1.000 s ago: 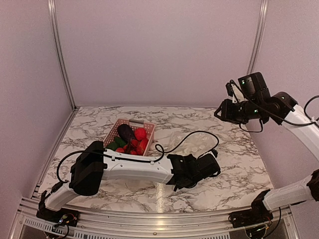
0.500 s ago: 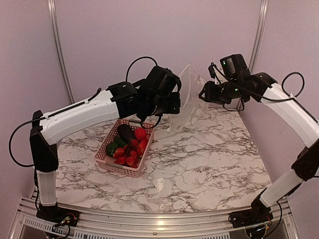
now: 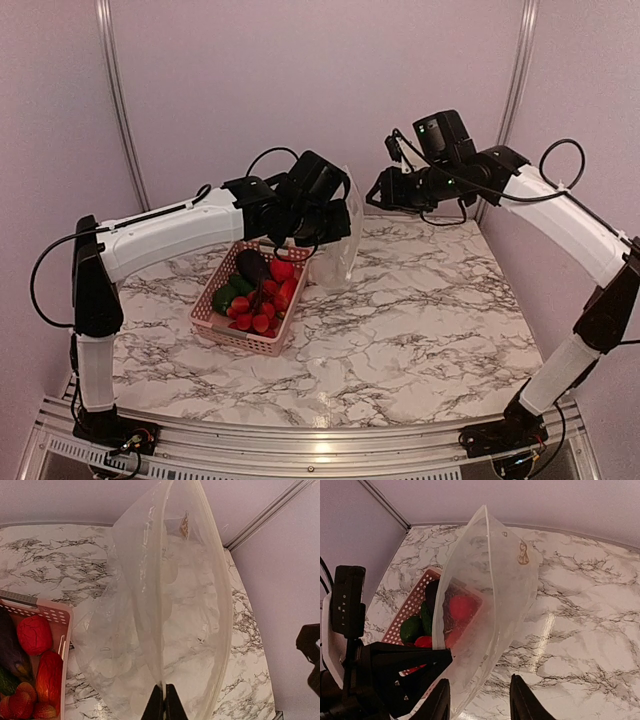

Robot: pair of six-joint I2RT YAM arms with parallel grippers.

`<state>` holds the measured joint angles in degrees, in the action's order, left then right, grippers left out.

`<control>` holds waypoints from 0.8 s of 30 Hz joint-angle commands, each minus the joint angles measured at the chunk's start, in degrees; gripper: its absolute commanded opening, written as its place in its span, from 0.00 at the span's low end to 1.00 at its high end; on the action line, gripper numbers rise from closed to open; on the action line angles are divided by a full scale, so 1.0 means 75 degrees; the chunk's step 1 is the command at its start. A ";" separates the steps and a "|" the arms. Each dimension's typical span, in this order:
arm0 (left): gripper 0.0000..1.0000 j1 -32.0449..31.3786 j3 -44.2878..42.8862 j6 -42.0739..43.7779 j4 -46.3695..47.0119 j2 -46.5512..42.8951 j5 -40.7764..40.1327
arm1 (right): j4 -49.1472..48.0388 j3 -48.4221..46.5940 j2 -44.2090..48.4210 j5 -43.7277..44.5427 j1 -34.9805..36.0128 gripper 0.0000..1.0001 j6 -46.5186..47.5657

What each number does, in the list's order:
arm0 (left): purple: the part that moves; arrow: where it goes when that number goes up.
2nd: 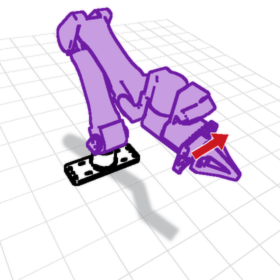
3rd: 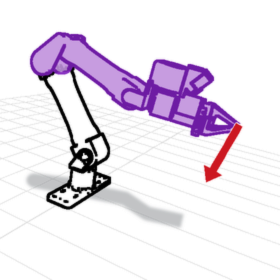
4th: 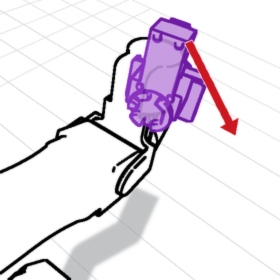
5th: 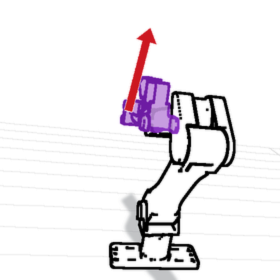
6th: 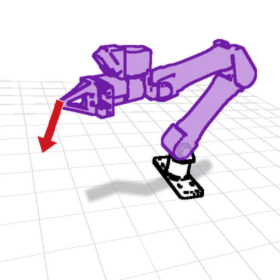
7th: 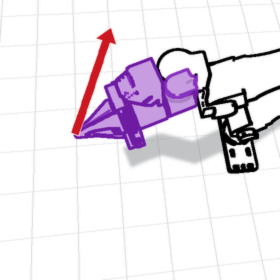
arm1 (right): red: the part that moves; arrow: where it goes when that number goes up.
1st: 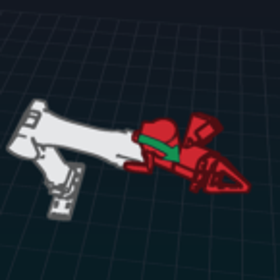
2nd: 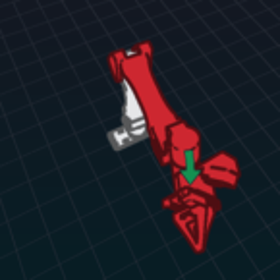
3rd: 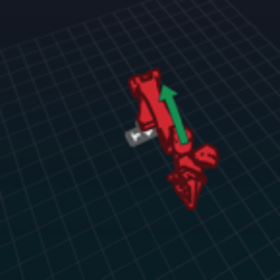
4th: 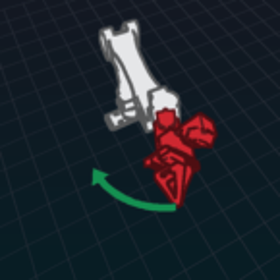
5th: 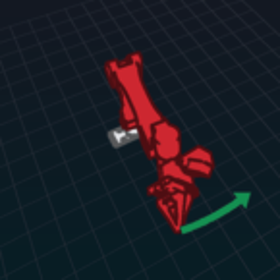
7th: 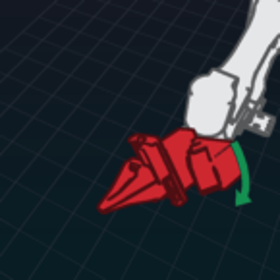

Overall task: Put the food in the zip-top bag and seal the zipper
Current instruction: Pass from the left arm to the right

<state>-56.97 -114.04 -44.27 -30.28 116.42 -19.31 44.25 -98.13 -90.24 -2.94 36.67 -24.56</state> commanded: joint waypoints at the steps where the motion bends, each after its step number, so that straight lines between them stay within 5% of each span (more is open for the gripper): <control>1: 0.00 0.0125 0.0265 -0.0465 0.0602 -0.0093 0.0199 | -0.0098 -0.0314 -0.0529 0.0168 0.0259 0.39 -0.0263; 8: 0.00 0.0257 0.0533 -0.0590 0.1413 -0.0223 0.0424 | -0.0117 -0.0674 -0.1103 0.0657 0.0271 0.40 -0.0411; 19: 0.00 0.0260 0.0861 -0.0390 0.2089 -0.0366 0.0624 | 0.0108 -0.0487 -0.1278 0.1209 0.0077 0.27 -0.0747; 24: 0.00 0.0266 0.1043 -0.0238 0.2288 -0.0472 0.0687 | -0.0389 -0.0031 -0.1190 0.0883 -0.0102 0.03 -0.0859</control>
<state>-55.40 -107.66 -47.81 -15.99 116.05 -15.09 43.29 -100.14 -100.16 4.97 37.28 -29.58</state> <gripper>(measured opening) 0.012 0.145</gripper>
